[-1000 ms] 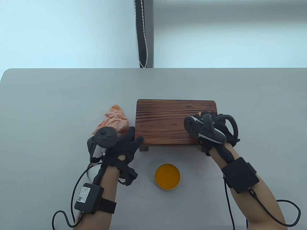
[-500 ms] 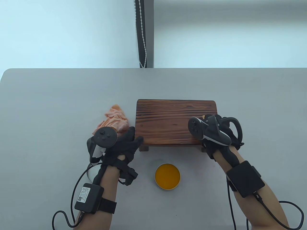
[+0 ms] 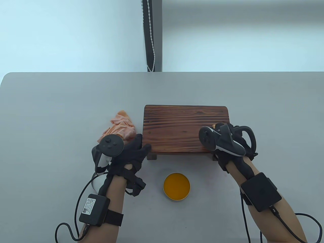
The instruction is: Dip and apply wood wax on stool
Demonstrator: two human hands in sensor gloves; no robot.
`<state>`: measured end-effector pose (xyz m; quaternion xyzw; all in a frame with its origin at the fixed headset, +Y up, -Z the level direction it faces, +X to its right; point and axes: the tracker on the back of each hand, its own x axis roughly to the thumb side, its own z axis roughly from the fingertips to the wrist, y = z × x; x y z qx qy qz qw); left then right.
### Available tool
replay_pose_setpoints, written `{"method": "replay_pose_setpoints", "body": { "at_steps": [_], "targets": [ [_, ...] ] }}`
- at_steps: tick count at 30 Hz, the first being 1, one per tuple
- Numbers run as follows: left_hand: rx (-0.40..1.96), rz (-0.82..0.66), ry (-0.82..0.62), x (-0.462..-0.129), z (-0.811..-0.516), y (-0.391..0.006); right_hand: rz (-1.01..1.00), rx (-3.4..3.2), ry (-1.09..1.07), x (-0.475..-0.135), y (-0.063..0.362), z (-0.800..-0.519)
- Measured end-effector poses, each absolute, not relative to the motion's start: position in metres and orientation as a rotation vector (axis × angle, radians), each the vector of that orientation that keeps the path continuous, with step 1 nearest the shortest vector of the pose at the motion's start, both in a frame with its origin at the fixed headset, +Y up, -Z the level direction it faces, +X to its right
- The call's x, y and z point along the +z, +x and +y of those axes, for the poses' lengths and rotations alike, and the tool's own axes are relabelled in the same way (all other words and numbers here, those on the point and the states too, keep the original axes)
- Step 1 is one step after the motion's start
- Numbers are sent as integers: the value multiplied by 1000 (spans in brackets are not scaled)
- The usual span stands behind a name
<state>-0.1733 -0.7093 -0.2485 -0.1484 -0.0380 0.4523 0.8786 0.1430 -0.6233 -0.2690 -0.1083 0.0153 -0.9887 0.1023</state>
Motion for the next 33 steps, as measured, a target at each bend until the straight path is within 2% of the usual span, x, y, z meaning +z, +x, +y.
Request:
{"method": "replay_pose_setpoints", "body": {
  "at_steps": [4,9,15,17,23,27,29,33],
  "targets": [
    [951,-78,-308,-248,-710,-174,76,-2943,-222,-284,152,-626],
    [950,-77,-308,-248,-710,-173,-68,-2902,-312,-266,151,-619],
    [944,-81,-310,-249,-710,-174,48,-2922,-223,-280,156,-624],
    [946,-81,-311,-249,-710,-174,21,-2935,-204,-280,160,-623],
    [942,-79,-307,-249,-710,-173,-37,-2893,-316,-263,151,-620],
    [941,-81,-308,-249,-710,-173,45,-2915,-200,-279,159,-624],
    [943,-81,-308,-249,-710,-173,24,-2898,-158,-282,166,-623],
    [941,-80,-307,-249,-710,-173,-36,-2862,-242,-264,162,-620]
  ]
}}
